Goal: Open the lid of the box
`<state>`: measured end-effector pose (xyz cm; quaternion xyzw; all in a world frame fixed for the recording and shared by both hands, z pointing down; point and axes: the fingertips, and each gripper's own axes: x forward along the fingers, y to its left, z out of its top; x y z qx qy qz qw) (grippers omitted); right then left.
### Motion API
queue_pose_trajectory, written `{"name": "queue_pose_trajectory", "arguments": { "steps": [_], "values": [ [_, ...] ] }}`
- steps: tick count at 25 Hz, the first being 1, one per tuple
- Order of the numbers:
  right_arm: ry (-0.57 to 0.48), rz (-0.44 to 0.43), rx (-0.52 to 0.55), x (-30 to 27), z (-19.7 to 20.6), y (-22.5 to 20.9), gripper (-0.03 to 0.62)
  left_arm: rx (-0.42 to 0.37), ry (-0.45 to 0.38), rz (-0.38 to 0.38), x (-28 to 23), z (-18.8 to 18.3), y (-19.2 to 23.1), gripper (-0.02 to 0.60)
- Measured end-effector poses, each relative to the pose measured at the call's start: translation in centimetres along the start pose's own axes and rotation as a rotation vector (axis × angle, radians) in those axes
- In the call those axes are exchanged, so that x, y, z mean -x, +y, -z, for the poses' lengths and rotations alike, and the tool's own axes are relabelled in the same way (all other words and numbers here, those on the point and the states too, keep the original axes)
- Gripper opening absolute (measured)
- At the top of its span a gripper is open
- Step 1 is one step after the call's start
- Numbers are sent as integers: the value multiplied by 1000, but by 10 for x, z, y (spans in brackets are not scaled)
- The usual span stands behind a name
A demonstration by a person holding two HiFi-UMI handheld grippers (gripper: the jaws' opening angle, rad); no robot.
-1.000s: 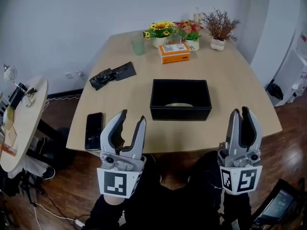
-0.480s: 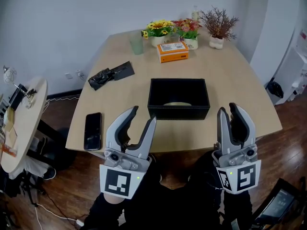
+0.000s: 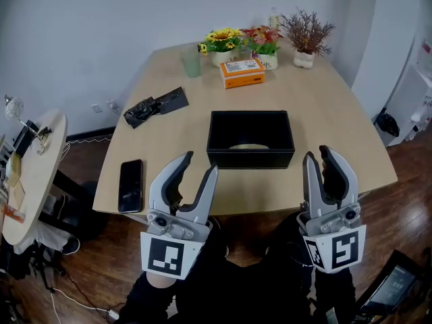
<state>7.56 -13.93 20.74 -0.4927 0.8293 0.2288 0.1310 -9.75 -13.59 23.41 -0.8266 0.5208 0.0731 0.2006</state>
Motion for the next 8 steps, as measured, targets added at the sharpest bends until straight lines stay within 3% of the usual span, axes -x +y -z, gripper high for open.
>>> {"name": "queue_pose_trajectory", "arguments": {
  "steps": [8],
  "values": [
    [5,1,3,0,2,0,81,-3,9,6,0,3,-2,138]
  ]
}}
